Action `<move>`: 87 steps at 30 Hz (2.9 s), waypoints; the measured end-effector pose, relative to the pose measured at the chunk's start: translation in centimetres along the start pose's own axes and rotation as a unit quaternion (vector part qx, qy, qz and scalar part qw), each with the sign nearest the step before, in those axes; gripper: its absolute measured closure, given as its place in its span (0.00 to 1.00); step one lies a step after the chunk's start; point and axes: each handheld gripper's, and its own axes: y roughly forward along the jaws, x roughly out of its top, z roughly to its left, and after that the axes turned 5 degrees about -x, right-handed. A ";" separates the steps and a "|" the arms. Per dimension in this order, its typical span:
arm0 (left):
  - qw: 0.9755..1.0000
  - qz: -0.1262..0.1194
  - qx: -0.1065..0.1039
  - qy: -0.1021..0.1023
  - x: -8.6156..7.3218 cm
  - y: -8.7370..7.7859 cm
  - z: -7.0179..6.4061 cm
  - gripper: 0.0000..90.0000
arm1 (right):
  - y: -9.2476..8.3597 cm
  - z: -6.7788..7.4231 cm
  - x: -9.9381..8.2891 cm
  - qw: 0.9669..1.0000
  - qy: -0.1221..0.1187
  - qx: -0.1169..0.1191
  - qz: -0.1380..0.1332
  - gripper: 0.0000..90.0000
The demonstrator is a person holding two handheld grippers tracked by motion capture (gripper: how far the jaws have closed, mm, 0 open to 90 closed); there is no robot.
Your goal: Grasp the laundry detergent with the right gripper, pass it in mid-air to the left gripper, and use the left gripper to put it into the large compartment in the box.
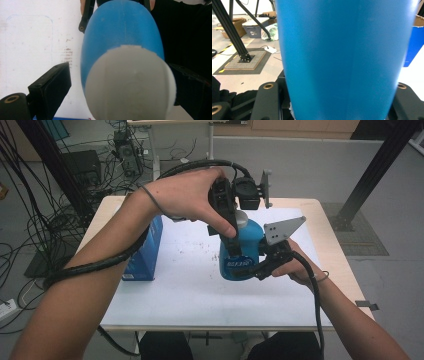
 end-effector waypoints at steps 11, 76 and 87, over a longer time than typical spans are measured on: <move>1.000 0.000 0.001 -0.002 0.0 0.0 0.0 0.09 | 0.0 0.0 0.0 1.000 -0.001 0.002 -0.001 0.45; 1.000 0.027 -0.015 -0.007 1.2 0.7 0.2 0.42 | 0.2 0.1 0.0 1.000 0.001 0.006 0.000 0.45; 0.999 0.028 -0.013 -0.009 1.1 0.6 0.1 0.42 | 0.2 0.1 0.1 1.000 -0.001 0.004 -0.001 0.45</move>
